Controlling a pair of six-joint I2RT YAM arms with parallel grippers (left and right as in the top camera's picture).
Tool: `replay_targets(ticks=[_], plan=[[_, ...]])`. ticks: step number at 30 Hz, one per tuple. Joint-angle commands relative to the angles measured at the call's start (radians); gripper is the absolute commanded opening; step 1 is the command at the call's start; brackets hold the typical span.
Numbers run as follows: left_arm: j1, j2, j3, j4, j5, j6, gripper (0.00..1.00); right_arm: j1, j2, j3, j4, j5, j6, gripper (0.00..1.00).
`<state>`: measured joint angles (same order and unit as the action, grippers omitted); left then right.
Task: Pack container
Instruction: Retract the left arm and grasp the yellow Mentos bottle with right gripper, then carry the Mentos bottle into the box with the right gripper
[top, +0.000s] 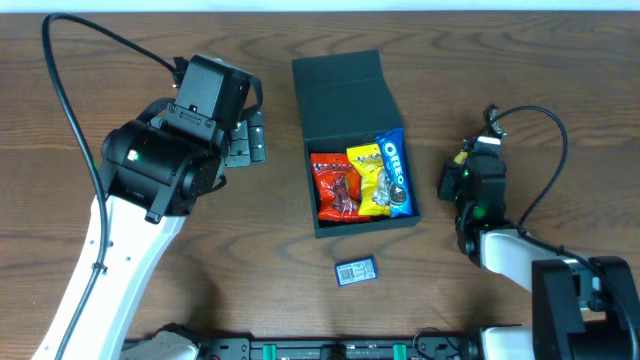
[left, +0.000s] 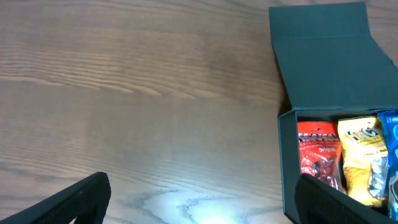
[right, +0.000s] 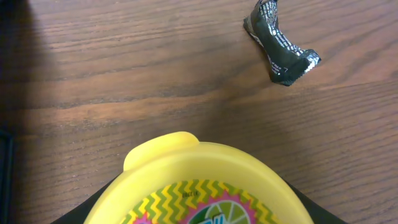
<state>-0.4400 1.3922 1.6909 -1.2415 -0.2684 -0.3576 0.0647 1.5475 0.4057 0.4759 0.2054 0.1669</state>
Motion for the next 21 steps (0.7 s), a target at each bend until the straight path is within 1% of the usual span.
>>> replay_targets(ticks=[1, 3, 5, 6, 7, 9, 13, 16, 19, 21], plan=[[0.004, 0.009, -0.002, 0.0, -0.003, 0.022, 0.95, -0.006, 0.01, 0.013, -0.001, 0.004, -0.006, 0.26], [0.004, 0.009, -0.002, 0.0, -0.004, 0.022, 0.95, -0.006, 0.01, 0.013, -0.001, 0.004, -0.003, 0.2], [0.004, 0.009, -0.002, 0.0, -0.004, 0.022, 0.95, -0.006, 0.009, 0.013, -0.001, 0.005, 0.002, 0.07], [0.004, 0.009, -0.002, 0.0, -0.004, 0.022, 0.95, -0.006, 0.008, 0.013, -0.001, 0.005, 0.011, 0.03], [0.004, 0.009, -0.002, -0.001, -0.004, 0.022, 0.95, -0.006, 0.005, 0.013, -0.002, 0.008, 0.018, 0.01], [0.004, 0.009, -0.002, -0.003, -0.004, 0.023, 0.95, -0.006, -0.006, 0.013, -0.012, 0.008, 0.019, 0.01], [0.004, 0.009, -0.002, -0.011, -0.004, 0.023, 0.95, -0.005, -0.101, 0.016, -0.098, 0.007, 0.019, 0.01], [0.004, 0.009, -0.002, -0.015, -0.003, 0.023, 0.95, -0.005, -0.241, 0.043, -0.249, 0.007, 0.021, 0.01], [0.004, 0.009, -0.002, -0.015, -0.003, 0.022, 0.95, -0.005, -0.395, 0.124, -0.496, 0.003, 0.063, 0.01], [0.004, 0.009, -0.002, -0.016, -0.002, 0.022, 0.95, -0.005, -0.478, 0.198, -0.664, -0.016, 0.065, 0.01]])
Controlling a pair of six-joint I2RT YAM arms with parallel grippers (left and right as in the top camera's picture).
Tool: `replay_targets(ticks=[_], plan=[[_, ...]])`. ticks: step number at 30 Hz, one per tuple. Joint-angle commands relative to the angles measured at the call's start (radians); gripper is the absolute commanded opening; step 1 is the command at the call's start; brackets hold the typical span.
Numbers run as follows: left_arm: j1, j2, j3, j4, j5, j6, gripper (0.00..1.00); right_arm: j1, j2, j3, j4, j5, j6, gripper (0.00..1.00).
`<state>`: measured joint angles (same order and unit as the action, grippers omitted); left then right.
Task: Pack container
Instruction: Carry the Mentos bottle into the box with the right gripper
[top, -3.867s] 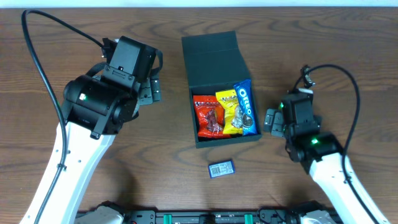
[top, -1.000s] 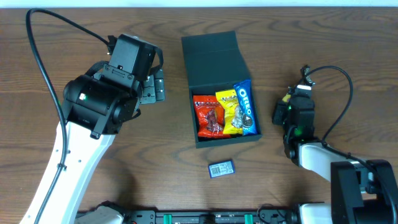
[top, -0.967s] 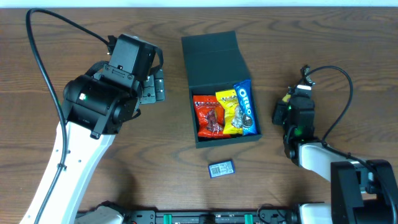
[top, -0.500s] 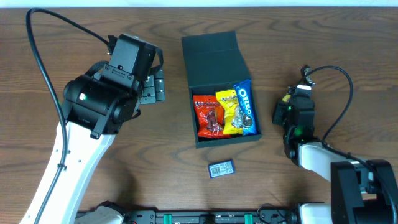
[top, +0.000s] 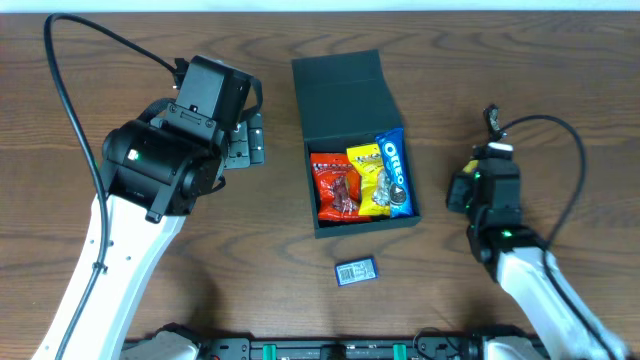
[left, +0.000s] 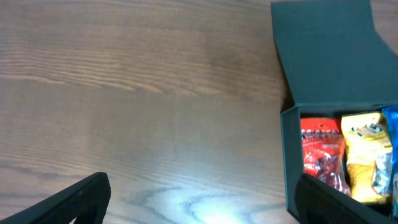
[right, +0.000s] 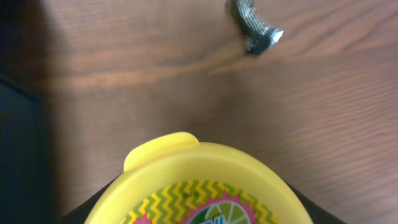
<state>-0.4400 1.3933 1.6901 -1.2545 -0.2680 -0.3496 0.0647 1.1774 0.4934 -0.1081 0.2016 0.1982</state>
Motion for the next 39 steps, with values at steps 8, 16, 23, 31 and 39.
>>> replay_targets(ticks=[8, 16, 23, 31, 39], plan=[[0.004, 0.007, -0.002, -0.027, 0.0, 0.014, 0.95, -0.004, -0.226, 0.461, -0.648, -0.277, 0.049, 0.01], [0.004, 0.005, -0.002, -0.097, 0.017, 0.013, 0.95, 0.086, -0.168, 0.65, -0.855, -0.775, 0.212, 0.01], [0.004, -0.007, -0.002, -0.126, 0.026, 0.005, 0.95, 0.308, -0.006, 0.671, -0.851, -0.775, 0.262, 0.01], [0.004, -0.018, -0.002, -0.161, 0.037, 0.006, 0.95, 0.444, 0.289, 0.852, -0.927, -0.688, 0.232, 0.01], [0.004, -0.018, -0.002, -0.164, 0.052, 0.006, 0.95, 0.451, 0.571, 1.087, -1.098, -0.601, 0.189, 0.01]])
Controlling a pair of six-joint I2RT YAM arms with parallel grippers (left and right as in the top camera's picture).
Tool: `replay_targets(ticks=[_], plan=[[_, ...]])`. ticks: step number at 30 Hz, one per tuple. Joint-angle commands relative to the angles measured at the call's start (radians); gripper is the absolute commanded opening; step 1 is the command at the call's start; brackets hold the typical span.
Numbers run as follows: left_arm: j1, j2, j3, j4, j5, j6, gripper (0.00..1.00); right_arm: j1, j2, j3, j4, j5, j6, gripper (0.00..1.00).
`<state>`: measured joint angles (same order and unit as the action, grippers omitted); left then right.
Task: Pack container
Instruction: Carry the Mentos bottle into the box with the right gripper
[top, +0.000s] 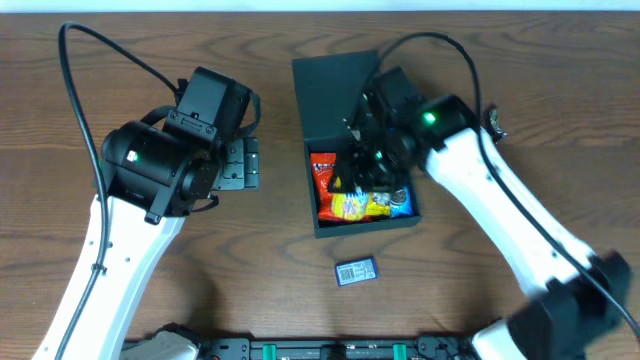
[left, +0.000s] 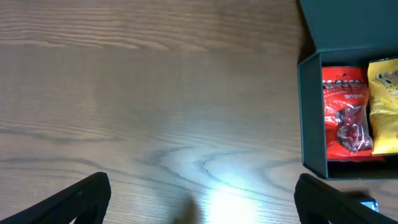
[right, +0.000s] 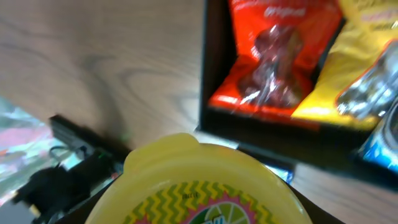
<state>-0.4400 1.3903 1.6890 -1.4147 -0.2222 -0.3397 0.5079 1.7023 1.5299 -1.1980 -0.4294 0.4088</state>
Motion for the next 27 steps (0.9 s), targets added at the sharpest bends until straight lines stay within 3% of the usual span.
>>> replay_targets(ticks=[1, 12, 22, 27], plan=[[0.004, -0.014, 0.0, -0.003, 0.006, -0.004, 0.95, 0.009, 0.068, 0.058, -0.014, 0.03, -0.021, 0.01], [0.004, -0.014, 0.0, -0.003, 0.007, -0.004, 0.95, 0.072, 0.226, 0.06, -0.03, 0.041, -0.021, 0.01], [0.004, -0.014, 0.0, -0.006, 0.011, -0.004, 0.95, 0.161, 0.247, 0.06, 0.028, 0.269, 0.033, 0.01], [0.004, -0.014, 0.0, -0.007, 0.014, -0.004, 0.95, 0.163, 0.255, 0.059, 0.023, 0.283, 0.032, 0.01]])
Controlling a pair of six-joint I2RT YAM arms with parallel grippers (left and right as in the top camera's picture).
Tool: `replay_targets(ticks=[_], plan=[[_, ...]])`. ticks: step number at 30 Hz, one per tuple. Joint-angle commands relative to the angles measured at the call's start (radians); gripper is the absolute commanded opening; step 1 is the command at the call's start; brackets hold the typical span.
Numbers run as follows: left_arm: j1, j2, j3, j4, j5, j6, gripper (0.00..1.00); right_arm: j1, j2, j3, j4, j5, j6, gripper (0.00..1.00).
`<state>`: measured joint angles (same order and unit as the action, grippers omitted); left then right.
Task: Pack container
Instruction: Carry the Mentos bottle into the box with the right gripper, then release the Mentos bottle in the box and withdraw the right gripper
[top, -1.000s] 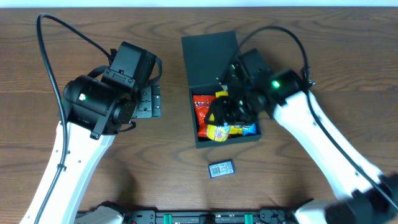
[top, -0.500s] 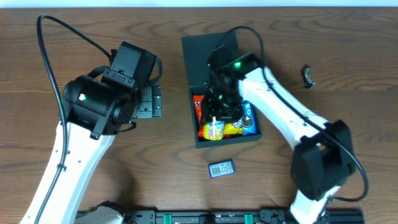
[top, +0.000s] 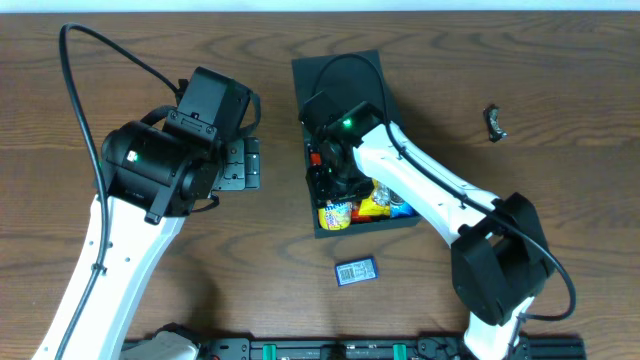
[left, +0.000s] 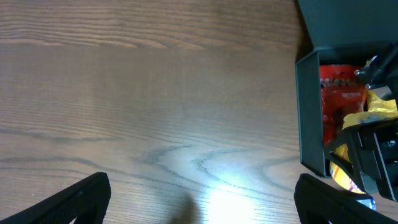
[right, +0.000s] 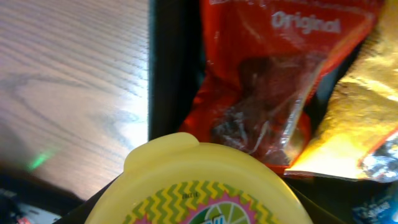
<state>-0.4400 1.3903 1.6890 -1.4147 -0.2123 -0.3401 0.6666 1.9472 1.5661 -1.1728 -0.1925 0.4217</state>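
A dark box (top: 340, 75) with its lid flipped back lies at mid-table, holding a red snack bag (right: 273, 74), a yellow bag (top: 378, 206) and a blue Oreo pack, mostly hidden. My right gripper (top: 335, 190) reaches into the box's front left corner, shut on a yellow-lidded cup (right: 199, 190) that shows at the box's front (top: 334, 214). My left gripper (left: 199, 199) hangs open over bare wood left of the box, nothing between its fingers (left: 74, 199).
A small blue packet (top: 356, 271) lies on the table in front of the box. A dark crumpled wrapper (top: 493, 122) sits at the far right. The left arm's body (top: 165, 160) stands left of the box.
My right gripper moved with the yellow-lidded cup from over the box's middle to its front left corner, lower over the red bag. The left arm stayed put.
My right gripper held the yellow-lidded cup at the table's right, near the crumpled wrapper. It then stood slightly further forward, then over the open box, and now low at the box's front left. The left gripper stayed open left of the box, shifting slightly.
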Motion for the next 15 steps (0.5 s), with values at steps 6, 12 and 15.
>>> replay_targets(ticks=[6, 12, 15], plan=[[0.004, -0.014, 0.0, -0.012, 0.005, -0.003, 0.95, 0.005, 0.035, 0.023, -0.005, 0.047, 0.019, 0.33], [0.004, -0.014, 0.0, -0.014, 0.004, -0.003, 0.95, 0.005, 0.035, 0.023, -0.005, 0.046, 0.019, 0.97], [0.004, -0.014, 0.0, -0.014, 0.004, -0.003, 0.95, 0.005, 0.034, 0.023, -0.005, 0.046, 0.019, 0.99]])
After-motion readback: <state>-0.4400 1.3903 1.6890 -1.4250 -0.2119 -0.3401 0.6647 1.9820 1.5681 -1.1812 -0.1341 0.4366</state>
